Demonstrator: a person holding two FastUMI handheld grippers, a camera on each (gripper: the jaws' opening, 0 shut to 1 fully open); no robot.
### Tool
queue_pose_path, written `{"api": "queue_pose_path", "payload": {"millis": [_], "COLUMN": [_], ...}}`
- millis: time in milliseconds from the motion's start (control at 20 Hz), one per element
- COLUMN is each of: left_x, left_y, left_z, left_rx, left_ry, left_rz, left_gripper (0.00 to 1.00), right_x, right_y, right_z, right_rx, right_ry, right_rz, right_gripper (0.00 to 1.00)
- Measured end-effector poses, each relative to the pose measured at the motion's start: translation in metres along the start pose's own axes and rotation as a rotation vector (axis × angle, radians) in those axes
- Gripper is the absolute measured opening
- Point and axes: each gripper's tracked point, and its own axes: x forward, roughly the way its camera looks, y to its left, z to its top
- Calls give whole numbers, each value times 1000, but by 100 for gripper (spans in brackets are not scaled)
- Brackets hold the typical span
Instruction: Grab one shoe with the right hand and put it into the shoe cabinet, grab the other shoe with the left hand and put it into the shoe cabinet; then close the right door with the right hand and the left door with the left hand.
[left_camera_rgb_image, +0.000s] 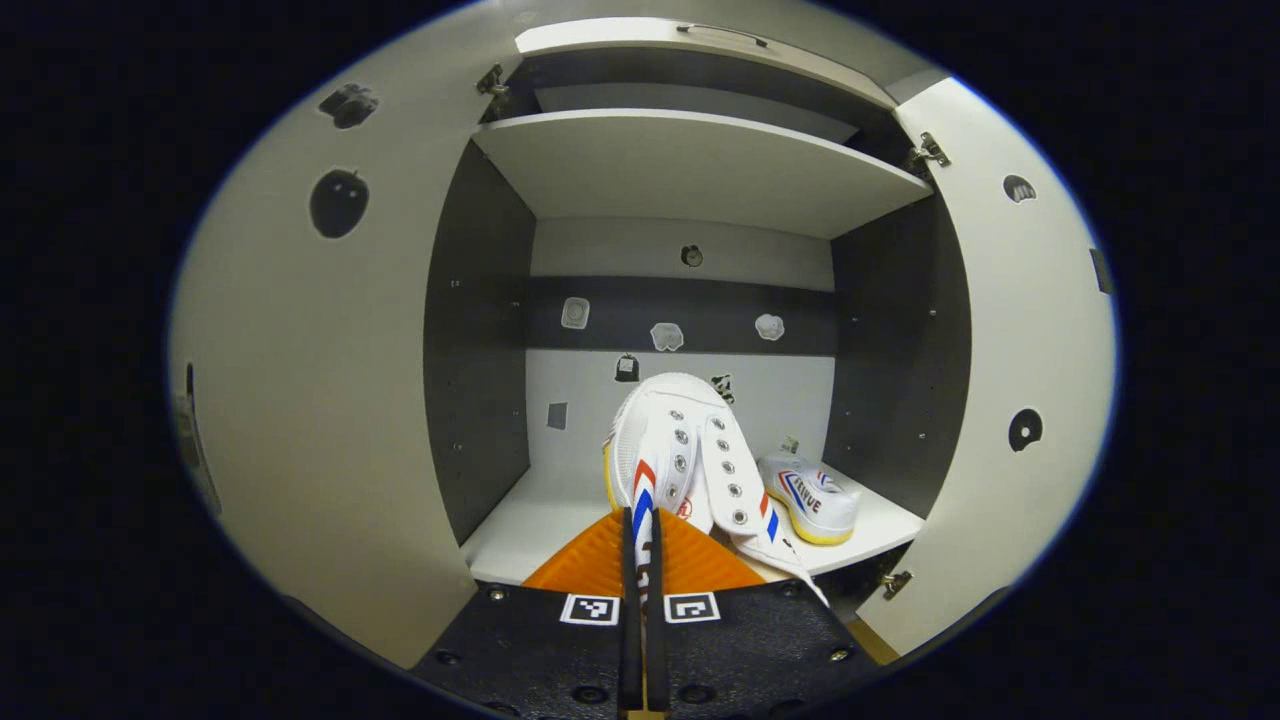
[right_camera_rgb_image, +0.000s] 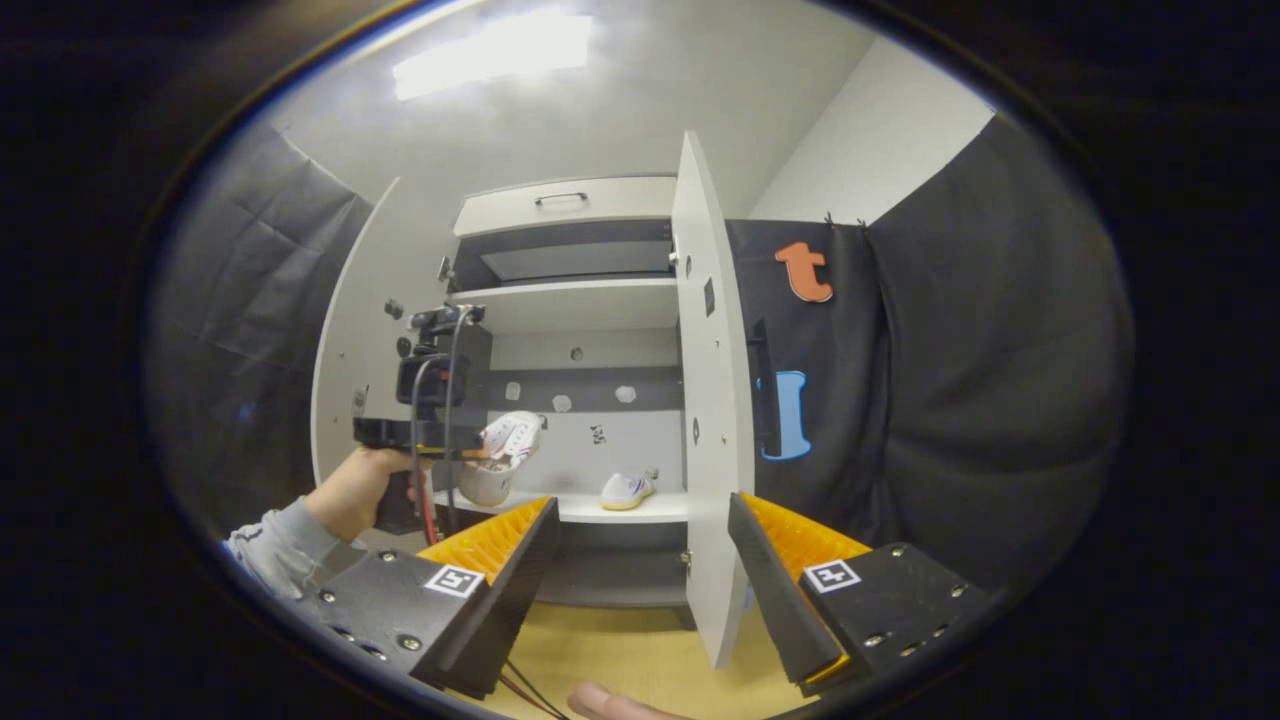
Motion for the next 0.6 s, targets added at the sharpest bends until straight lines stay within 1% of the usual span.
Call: {"api": "queue_pose_path", "payload": {"millis": [100, 250, 350, 450, 550, 600], "left_x": [23, 57, 77, 86, 91, 100], "left_y": [0, -2, 4, 7, 6, 6], "left_z": [1, -4, -6, -9, -19, -30], "left_rx": [32, 41, 76, 95, 86, 83], "left_ry": [3, 28, 16, 20, 46, 71], "left_rz": [34, 62, 96, 123, 115, 118], "left_gripper": [2, 2, 2, 2, 2, 2], "right_x": [-1, 13, 15, 18, 20, 20], "right_y": [-1, -3, -1, 0, -1, -1], "right_z": [-1, -5, -9, -10, -13, -13], "right_rx": [5, 16, 16, 13, 14, 20], "right_ry": [1, 13, 23, 25, 30, 31], "right_rz": [6, 20, 28, 36, 39, 39], "right_gripper": [100, 100, 100, 100, 100, 100]}}
